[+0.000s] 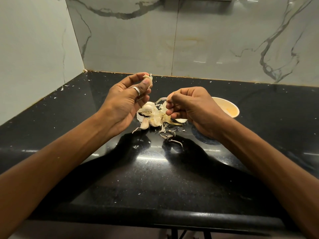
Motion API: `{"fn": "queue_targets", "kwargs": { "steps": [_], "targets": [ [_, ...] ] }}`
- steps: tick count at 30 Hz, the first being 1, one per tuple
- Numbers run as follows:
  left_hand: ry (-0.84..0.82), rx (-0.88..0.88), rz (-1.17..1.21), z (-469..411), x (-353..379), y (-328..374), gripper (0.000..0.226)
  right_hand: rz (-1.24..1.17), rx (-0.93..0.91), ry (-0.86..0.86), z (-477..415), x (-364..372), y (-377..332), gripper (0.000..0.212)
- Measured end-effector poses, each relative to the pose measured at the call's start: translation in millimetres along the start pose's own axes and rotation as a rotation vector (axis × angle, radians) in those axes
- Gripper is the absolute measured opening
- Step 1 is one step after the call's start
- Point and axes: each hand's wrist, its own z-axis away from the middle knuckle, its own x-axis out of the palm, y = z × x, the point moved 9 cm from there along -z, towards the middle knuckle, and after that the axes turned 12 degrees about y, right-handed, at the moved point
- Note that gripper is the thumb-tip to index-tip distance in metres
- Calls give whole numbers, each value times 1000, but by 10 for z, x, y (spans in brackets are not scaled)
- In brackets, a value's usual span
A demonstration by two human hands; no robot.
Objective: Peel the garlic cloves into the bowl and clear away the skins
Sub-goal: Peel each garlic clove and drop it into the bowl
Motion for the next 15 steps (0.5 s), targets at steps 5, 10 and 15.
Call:
{"fn": "queue_targets", "kwargs": {
  "steps": [5,10,15],
  "targets": [
    [-50,-13,-73,42,44,-37,17,17,-27,37,3,-65,-41,10],
    [-111,-6,-161,86,103,-54,22,121,-104,61,-8,-117,-89,13],
    [-156,0,-197,121,146,-72,22,118,-113,81,-26,-138,-88,10]
  ]
}}
